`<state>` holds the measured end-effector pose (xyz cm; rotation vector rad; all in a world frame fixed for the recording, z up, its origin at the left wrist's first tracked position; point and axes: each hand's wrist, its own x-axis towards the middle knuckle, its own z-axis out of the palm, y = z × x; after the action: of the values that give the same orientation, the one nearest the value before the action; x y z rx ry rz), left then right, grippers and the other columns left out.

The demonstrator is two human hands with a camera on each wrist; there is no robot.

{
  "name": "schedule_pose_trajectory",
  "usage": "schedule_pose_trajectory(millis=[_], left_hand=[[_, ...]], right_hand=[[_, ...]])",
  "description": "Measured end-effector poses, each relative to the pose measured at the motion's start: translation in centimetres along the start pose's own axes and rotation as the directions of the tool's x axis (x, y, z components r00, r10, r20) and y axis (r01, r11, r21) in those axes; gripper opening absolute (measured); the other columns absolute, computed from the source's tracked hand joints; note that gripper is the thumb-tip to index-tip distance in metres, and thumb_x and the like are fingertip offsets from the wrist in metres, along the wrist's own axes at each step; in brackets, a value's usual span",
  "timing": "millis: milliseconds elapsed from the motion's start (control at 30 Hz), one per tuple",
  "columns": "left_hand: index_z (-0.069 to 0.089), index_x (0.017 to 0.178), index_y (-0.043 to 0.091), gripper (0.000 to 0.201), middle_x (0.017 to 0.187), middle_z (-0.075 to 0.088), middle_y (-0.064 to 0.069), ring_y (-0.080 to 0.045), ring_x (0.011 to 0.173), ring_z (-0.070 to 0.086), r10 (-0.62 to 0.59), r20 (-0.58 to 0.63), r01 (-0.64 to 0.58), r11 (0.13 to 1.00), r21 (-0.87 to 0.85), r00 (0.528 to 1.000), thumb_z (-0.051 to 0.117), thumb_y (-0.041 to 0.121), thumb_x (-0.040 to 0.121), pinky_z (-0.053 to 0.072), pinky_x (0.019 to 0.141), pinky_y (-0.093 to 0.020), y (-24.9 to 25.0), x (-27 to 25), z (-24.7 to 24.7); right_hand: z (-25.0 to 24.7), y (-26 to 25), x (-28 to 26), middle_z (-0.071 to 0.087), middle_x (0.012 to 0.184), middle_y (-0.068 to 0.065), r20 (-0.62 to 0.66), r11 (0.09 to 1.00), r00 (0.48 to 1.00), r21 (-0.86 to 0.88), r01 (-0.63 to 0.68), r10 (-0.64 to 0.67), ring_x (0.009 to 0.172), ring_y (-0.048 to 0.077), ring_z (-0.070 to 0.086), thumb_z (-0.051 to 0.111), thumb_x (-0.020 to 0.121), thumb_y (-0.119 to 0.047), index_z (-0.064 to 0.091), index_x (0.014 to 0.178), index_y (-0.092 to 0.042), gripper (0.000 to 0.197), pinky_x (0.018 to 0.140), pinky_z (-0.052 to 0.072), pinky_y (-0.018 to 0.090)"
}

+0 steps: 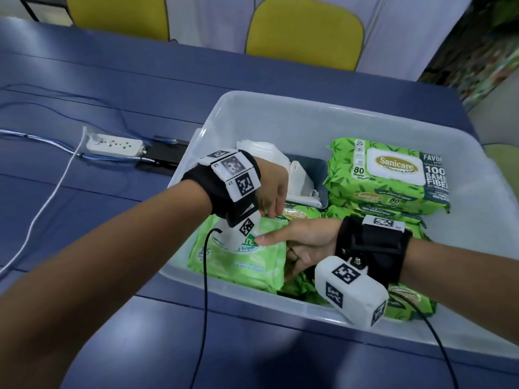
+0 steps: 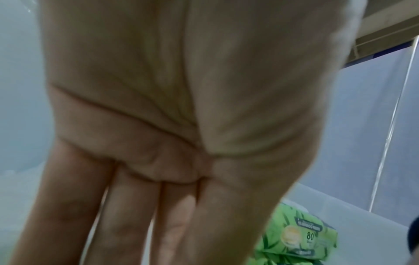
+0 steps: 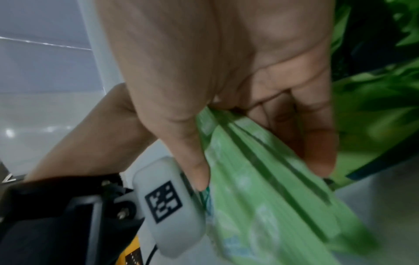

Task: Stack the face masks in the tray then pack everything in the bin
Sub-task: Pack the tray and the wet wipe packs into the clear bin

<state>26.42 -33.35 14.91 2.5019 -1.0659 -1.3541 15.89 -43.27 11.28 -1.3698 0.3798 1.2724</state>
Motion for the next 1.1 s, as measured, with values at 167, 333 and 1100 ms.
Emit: schedule_pose_trajectory(millis=[167, 333, 1100], left_hand=[[0.074, 0.095, 0.01, 0.015, 0.079, 0.073, 0.001, -0.011, 0.071, 0.068, -0.032, -0.047, 0.033, 0.999, 0.024, 0.998, 0.067, 0.009, 0.082, 0.056, 0.071, -0.023, 0.1, -0.6, -0.1], [0.07, 0.106, 0.002, 0.024, 0.07, 0.06, 0.002, -0.007, 0.055, 0.051, -0.111, -0.095, 0.124, 0.981, 0.146, 0.989, 0.055, 0.012, 0.09, 0.047, 0.054, -0.017, 0.0, -0.6, 1.0], [0.046, 0.108, 0.064, 0.027, 0.097, 0.06, 0.026, 0.007, 0.081, 0.055, 0.075, -0.236, 0.068, 0.835, 0.546, 0.969, 0.035, 0.048, 0.091, 0.043, 0.07, -0.019, -7.4, 7.0, 3.1]], right_hand=[[-0.2, -0.6, -0.1, 0.06, 0.114, 0.009, -0.034, 0.991, 0.999, -0.131, -0.037, 0.033, 0.086, 0.021, 0.057, 0.068, 0.085, -0.026, 0.055, 0.125, -0.013, 0.044, 0.074, 0.058, 0.034], [-0.5, -2.5, -1.1, 0.058, 0.106, 0.011, -0.333, 0.969, 0.938, -0.248, 0.008, -0.093, 0.059, 0.017, 0.062, 0.078, 0.076, -0.034, 0.055, 0.125, -0.005, 0.062, 0.06, 0.06, 0.033], [-18.3, 16.8, -25.9, 0.054, 0.08, 0.006, -0.997, 0.861, 0.032, -0.039, 0.508, -0.064, 0.062, 0.02, 0.05, 0.055, 0.093, -0.006, 0.056, 0.109, -0.01, 0.016, 0.041, 0.049, 0.02]])
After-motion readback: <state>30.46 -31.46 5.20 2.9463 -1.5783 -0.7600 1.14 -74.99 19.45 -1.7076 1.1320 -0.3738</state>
